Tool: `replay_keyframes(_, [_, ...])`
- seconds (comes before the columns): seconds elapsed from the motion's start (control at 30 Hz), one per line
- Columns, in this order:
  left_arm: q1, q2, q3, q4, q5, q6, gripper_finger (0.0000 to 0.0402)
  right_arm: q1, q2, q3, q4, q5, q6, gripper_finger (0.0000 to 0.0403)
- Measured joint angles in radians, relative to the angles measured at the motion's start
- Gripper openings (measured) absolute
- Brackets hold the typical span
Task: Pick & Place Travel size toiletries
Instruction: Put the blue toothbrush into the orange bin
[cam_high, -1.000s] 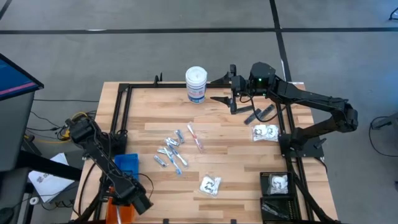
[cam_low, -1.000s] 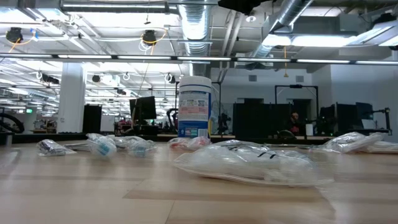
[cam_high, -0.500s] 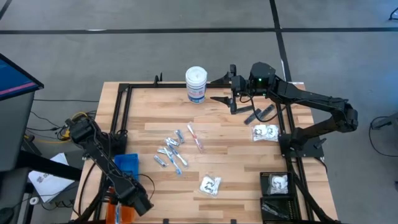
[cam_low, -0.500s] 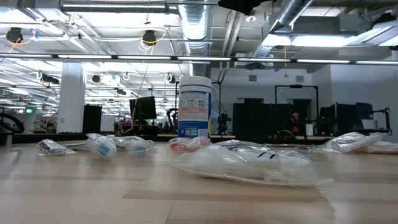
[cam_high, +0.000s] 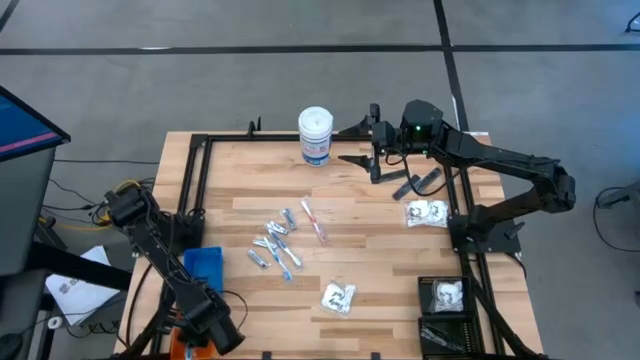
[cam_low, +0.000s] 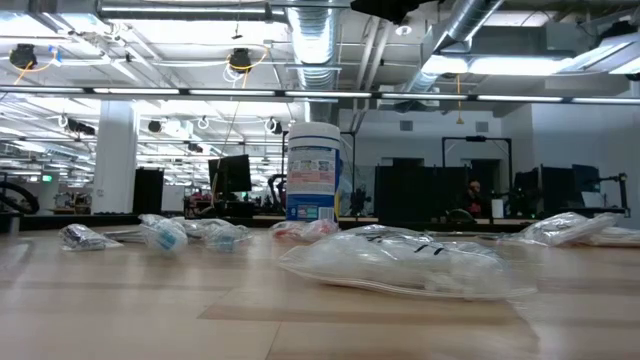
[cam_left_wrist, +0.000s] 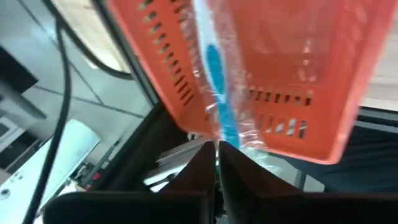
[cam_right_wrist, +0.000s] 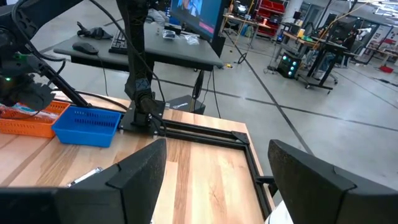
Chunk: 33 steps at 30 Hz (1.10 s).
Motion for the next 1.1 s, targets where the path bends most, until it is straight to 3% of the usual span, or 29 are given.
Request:
replay_keyframes(0.5, [-0.039,0.008,-0.014,0.079,0.077,-0.007,0.0000,0.000,0.000,0.000,-0.003,0.000,0.000,0.0276])
replay_keyframes(0.9, [-0.065,0.074,-0.064,0.240,0.063,-0.003,0.0000,0.000,0.000,0.000,-0.006,0.000,0.000,0.0276])
replay_keyframes(1.1, [-0.070,0.076,-0.063,0.242,-0.015,0.009,0.0000,0.000,0.000,0.000,-0.002,0.000,0.001,0.0276])
